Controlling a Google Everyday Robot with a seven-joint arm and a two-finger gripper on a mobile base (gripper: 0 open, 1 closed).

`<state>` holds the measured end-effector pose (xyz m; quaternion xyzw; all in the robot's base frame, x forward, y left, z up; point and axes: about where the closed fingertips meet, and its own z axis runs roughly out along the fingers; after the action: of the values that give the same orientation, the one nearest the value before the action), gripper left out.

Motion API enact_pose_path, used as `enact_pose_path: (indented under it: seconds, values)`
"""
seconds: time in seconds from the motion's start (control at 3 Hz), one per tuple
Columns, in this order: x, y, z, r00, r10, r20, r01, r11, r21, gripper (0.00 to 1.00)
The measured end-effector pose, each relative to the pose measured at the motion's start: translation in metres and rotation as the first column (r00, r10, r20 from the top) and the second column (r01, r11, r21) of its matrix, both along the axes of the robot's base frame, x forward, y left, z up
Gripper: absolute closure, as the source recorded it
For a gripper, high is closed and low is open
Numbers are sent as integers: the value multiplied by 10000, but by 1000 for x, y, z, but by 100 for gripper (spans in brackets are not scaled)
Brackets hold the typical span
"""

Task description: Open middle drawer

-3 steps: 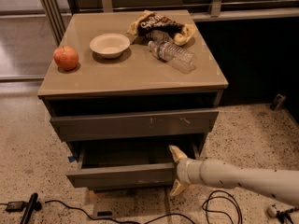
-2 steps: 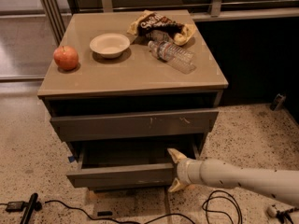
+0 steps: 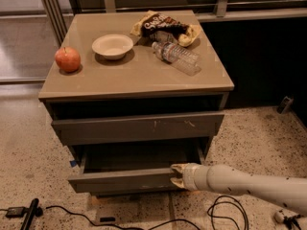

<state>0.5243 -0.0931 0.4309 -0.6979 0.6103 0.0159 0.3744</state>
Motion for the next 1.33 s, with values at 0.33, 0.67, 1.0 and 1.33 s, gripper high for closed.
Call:
enact_pose_path:
  seconds: [0.33,0.67,1.0,1.33]
  values:
    - [-16,0,2,9997,234,111,-234,9997,65,84]
    - [-33,7,-6,9986,515,94,-516,9986,151,100]
    - [-32,7,-2,9986,515,94,-517,9986,151,100]
    - [-32,7,-2,9986,516,94,-517,9985,151,86]
